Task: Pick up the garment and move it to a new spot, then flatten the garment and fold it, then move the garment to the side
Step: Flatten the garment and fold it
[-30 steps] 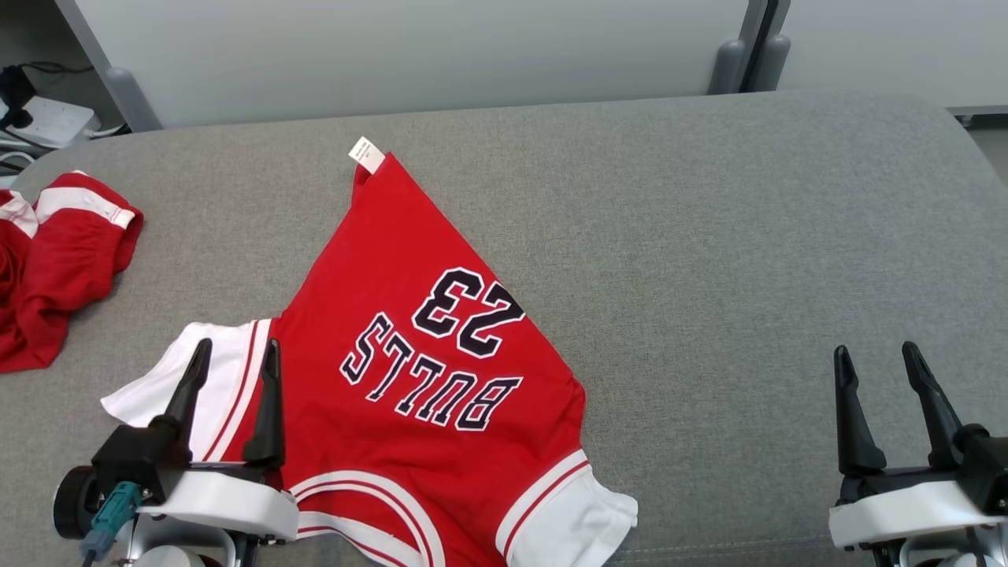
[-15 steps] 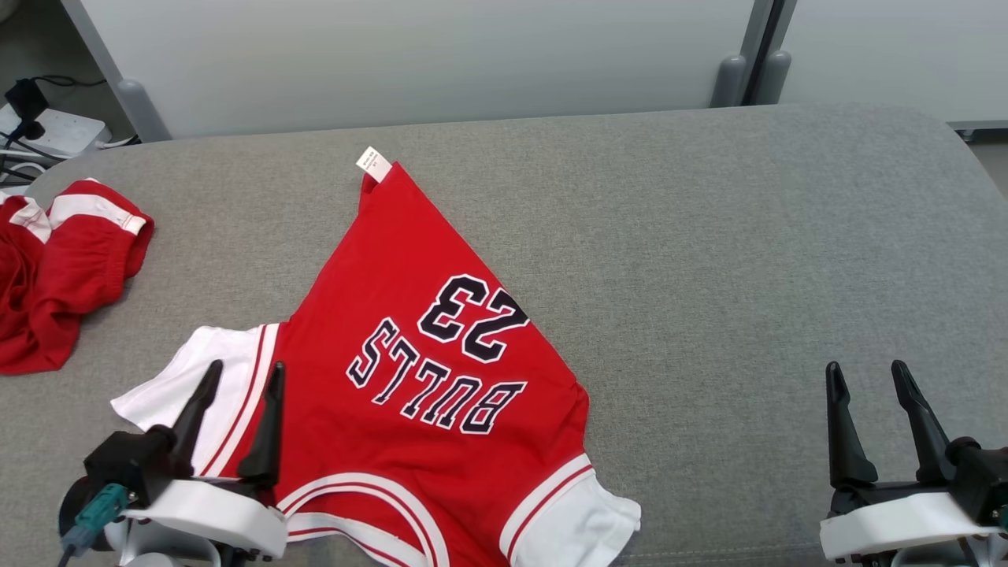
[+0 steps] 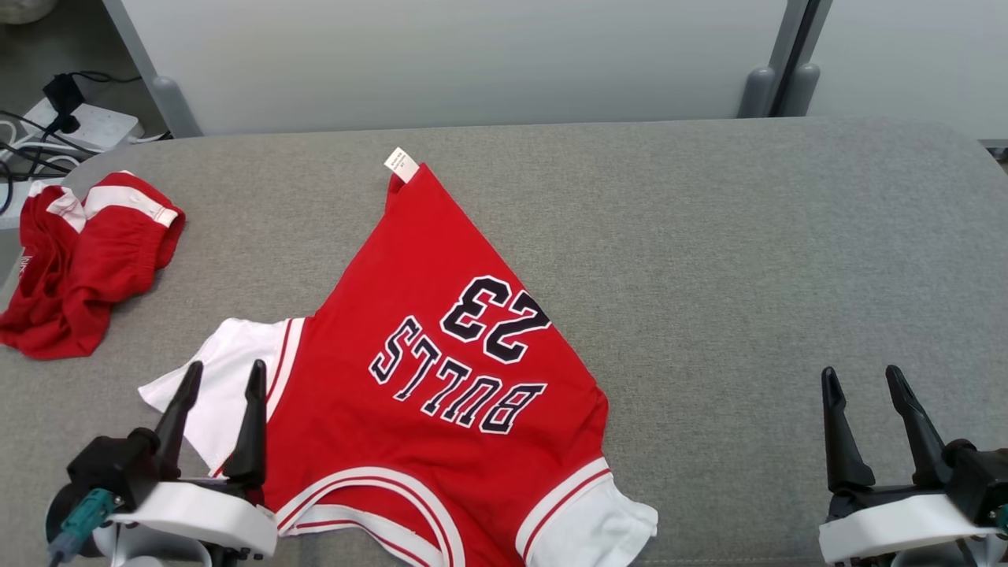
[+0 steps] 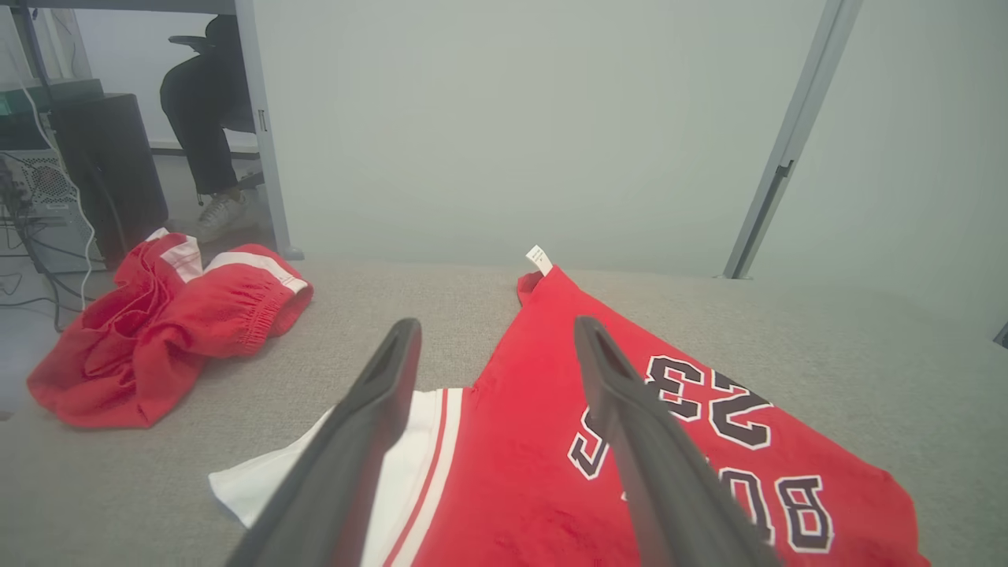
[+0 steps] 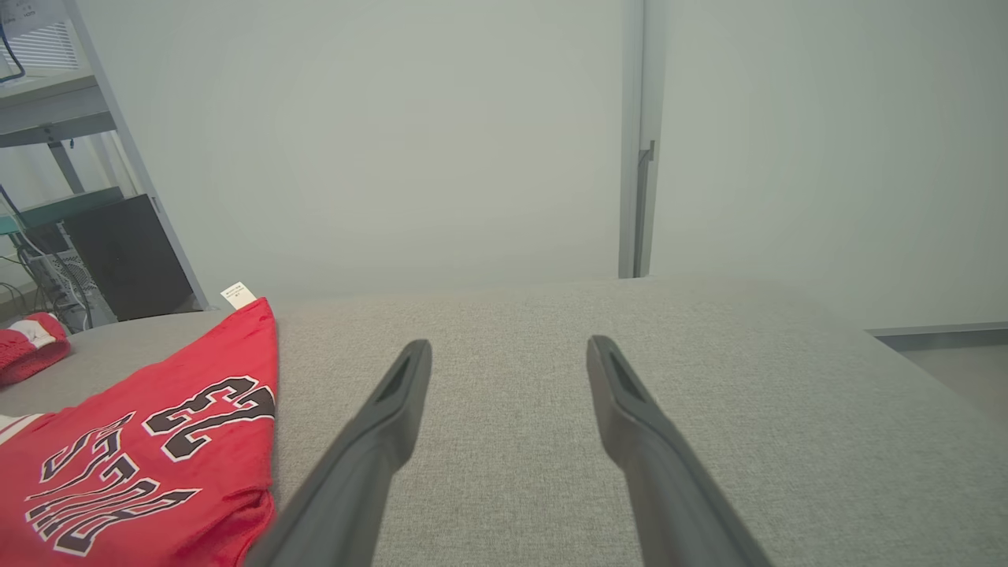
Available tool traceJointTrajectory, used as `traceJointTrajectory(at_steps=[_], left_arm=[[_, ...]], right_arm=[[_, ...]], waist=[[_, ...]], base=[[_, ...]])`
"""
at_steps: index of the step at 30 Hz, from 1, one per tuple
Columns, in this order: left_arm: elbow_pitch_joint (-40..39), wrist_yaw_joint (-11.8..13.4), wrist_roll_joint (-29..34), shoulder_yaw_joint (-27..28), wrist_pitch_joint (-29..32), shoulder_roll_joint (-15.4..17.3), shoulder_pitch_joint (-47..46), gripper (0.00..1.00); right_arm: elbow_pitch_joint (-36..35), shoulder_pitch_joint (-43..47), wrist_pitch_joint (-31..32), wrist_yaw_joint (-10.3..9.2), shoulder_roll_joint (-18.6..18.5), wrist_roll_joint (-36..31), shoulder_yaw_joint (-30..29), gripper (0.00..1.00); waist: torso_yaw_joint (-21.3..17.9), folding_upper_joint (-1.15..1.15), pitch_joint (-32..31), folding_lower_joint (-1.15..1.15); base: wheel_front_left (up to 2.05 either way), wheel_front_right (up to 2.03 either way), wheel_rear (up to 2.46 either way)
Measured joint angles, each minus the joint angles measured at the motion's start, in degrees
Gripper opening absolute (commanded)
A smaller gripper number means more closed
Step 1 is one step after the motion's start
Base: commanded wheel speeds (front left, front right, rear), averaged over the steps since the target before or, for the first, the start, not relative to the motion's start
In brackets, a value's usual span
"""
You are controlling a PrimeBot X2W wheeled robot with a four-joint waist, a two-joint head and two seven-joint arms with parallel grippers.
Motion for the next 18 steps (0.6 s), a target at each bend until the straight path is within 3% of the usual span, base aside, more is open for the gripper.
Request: traceJointTrajectory(at_steps=[4, 12, 18], left_arm=[[-0.3, -0.2, 0.8, 0.0, 0.0, -1.3, 0.5, 1.0], [-1.9, -2.4, 2.8, -3.0, 0.0, -4.4, -1.8, 1.0], [-3.6, -2.6, 4.6, -3.8, -0.2, -6.7, -4.9, 1.0]], right_arm=[[1.5, -0.3, 0.0, 0.0, -1.0, 0.9, -0.1, 1.0], [9.1, -14.2, 2.3, 0.0, -9.3, 3.6, 0.6, 1.0], [14.9, -27.3, 7.9, 0.0, -14.8, 6.3, 7.7, 1.0]], waist=[[0.8, 0.0, 0.2, 0.0], [6.9, 0.0, 3.0, 0.0], [11.6, 0.0, 6.4, 0.0]], base=[[0.0, 0.0, 0.0], [0.0, 0.0, 0.0], [0.0, 0.0, 0.0]])
